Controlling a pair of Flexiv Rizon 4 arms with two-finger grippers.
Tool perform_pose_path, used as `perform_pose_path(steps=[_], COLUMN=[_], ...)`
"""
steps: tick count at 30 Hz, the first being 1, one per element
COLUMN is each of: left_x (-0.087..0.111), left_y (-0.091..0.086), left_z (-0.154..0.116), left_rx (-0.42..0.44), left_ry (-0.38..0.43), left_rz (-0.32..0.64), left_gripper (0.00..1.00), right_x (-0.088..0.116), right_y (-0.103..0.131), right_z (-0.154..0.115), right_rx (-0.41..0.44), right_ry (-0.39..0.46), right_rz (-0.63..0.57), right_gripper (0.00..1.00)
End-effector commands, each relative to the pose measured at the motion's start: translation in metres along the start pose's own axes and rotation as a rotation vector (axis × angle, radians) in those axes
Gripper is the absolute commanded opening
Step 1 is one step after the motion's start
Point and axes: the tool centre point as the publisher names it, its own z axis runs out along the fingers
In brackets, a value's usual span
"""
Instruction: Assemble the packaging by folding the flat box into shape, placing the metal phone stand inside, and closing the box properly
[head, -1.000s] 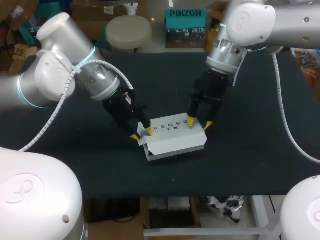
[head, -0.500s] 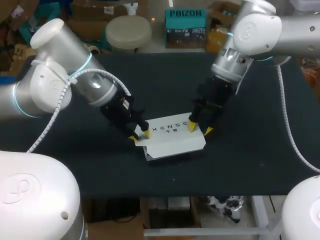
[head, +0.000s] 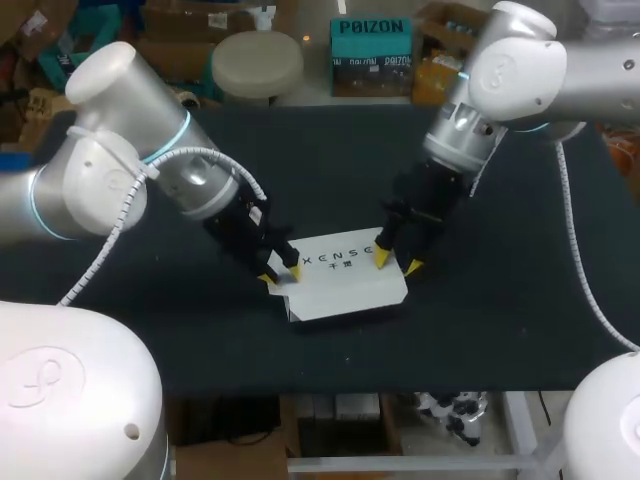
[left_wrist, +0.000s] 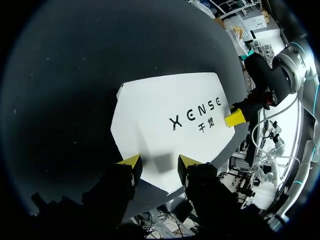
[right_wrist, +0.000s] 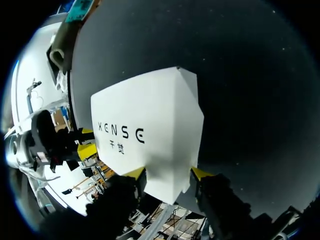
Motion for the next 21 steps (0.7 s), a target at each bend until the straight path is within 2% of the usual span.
perform_pose_path(steps=[1,15,21], left_x=[0.000,0.002,-0.001], left_y=[0.002,0.005,0.003], left_z=[0.002,0.008,0.008], left_rx=[0.009,0.032,0.035], left_ry=[-0.007,-0.031,-0.035], left_rz=[0.003,0.019,0.013], left_gripper=[0.47,0.47,0.47], right_x=[-0.003,-0.002,-0.006], right_y=[-0.007,-0.009,-0.003], right_z=[0.005,0.000,-0.006], right_rx=[-0.021,-0.078,-0.091], right_ry=[0.012,-0.001,0.020], right_rz=[0.004,-0.028,-0.019], right_gripper=[0.59,0.62,0.62])
